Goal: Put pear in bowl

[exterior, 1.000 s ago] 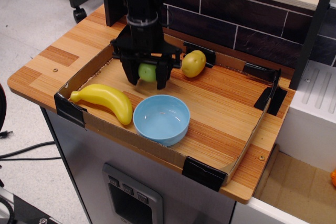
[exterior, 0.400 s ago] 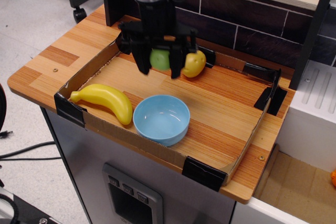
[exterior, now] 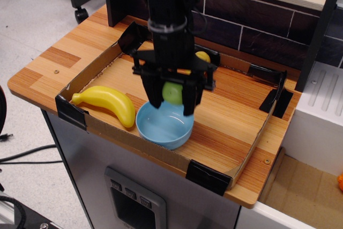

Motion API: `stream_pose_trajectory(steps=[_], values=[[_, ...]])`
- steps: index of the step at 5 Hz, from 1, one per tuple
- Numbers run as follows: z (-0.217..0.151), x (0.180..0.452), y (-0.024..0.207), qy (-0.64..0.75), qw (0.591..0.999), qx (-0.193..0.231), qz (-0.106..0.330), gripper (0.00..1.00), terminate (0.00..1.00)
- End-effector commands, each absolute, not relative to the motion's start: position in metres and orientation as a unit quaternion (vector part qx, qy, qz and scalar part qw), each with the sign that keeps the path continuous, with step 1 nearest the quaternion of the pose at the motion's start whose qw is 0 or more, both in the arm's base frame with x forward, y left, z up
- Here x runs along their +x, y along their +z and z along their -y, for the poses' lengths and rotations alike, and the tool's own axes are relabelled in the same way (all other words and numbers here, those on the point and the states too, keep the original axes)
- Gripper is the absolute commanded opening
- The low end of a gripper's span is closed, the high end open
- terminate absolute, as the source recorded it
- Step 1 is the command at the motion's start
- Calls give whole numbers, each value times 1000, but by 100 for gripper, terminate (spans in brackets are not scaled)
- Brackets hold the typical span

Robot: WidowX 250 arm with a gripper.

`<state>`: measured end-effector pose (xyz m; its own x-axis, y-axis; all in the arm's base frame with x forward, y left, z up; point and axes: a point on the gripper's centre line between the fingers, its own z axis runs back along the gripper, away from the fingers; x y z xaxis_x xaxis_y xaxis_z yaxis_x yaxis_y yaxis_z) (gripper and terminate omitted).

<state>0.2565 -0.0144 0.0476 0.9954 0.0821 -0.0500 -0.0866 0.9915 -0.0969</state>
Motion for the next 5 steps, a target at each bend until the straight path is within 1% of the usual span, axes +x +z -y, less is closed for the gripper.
stream_pose_trajectory(steps=[1,2,3,4,5], values=[[6,256,55,28,999,-40,-1,100,0],[-4,258,63,35,998,-49,1,100,0],[-6,256,79,29,998,-61,5,100,0],[-8,260,99,34,997,-61,17,100,0],[-11,272,111,26,999,-35,3,100,0]])
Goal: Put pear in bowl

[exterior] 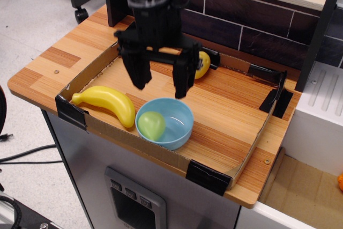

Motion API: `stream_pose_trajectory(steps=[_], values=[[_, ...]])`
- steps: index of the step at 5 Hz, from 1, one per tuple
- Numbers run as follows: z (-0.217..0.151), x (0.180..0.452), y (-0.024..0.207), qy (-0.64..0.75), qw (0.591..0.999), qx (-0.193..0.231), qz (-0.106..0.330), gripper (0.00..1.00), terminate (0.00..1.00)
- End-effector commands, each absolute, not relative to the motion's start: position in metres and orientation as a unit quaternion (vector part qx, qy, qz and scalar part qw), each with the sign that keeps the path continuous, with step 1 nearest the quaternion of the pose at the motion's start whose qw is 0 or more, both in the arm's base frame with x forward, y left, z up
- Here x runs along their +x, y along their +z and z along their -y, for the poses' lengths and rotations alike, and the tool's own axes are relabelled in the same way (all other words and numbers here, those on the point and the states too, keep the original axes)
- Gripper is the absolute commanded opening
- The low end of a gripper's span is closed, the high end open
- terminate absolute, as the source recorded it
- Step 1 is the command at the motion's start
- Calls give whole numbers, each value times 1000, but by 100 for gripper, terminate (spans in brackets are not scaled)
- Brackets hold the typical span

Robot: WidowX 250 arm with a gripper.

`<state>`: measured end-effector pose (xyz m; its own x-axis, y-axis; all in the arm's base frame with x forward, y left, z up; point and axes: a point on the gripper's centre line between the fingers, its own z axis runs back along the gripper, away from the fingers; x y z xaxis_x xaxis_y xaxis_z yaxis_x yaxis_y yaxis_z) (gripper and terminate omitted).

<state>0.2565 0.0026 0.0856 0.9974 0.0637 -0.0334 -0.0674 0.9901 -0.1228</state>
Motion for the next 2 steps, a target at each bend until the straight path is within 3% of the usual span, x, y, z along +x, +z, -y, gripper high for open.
stream_pose_trajectory(steps=[1,2], values=[[-11,272,111,26,999,-35,3,100,0],[-11,272,111,26,999,-35,3,100,100]])
